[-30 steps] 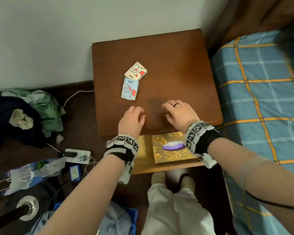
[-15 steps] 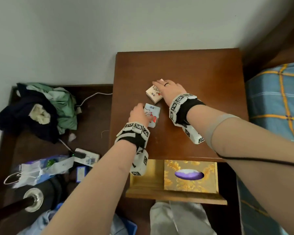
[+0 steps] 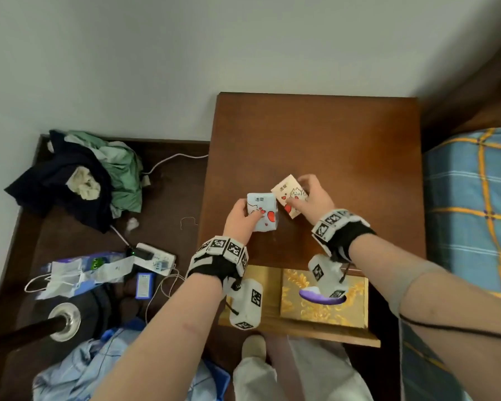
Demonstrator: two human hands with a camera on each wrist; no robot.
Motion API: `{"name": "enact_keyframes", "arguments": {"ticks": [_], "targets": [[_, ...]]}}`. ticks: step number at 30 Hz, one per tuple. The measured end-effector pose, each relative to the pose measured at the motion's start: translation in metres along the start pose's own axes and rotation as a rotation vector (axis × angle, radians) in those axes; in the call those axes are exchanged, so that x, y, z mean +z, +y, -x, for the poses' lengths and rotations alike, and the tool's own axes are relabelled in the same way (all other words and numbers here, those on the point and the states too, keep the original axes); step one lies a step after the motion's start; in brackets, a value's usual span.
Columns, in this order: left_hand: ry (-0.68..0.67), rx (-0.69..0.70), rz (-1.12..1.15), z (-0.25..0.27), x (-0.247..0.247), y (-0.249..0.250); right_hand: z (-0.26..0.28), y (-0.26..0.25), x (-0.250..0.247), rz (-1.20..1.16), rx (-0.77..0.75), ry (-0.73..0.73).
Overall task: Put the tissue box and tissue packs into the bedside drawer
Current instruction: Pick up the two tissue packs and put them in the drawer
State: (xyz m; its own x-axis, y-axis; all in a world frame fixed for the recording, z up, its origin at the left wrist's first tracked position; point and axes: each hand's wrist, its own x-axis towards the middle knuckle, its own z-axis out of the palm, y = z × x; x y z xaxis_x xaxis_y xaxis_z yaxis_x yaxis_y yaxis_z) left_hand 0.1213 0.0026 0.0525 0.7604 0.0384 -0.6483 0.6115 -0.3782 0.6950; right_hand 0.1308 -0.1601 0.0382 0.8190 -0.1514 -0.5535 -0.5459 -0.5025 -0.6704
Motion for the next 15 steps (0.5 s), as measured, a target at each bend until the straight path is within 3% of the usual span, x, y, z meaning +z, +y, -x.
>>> {"name": "enact_keyframes", "arguments": {"ticks": [5, 10, 13, 15], "targets": [[-0.108, 0.050, 0.023, 0.035, -0.001, -0.023, 0.062, 0.027, 0.042, -0.404, 0.049, 0.079], [-0.100, 0.072, 0.075, 0.078, -0.013, -0.063, 0.119, 0.041, 0.082, -0.715, 0.082, 0.028], [-0.095, 0.023, 0.074, 0.100, -0.014, -0.094, 0.144, 0.052, 0.098, -0.825, 0.123, 0.013], [-0.080, 0.030, 0.071, 0.108, -0.014, -0.111, 0.155, 0.065, 0.107, -0.778, 0.107, -0.023]]}}
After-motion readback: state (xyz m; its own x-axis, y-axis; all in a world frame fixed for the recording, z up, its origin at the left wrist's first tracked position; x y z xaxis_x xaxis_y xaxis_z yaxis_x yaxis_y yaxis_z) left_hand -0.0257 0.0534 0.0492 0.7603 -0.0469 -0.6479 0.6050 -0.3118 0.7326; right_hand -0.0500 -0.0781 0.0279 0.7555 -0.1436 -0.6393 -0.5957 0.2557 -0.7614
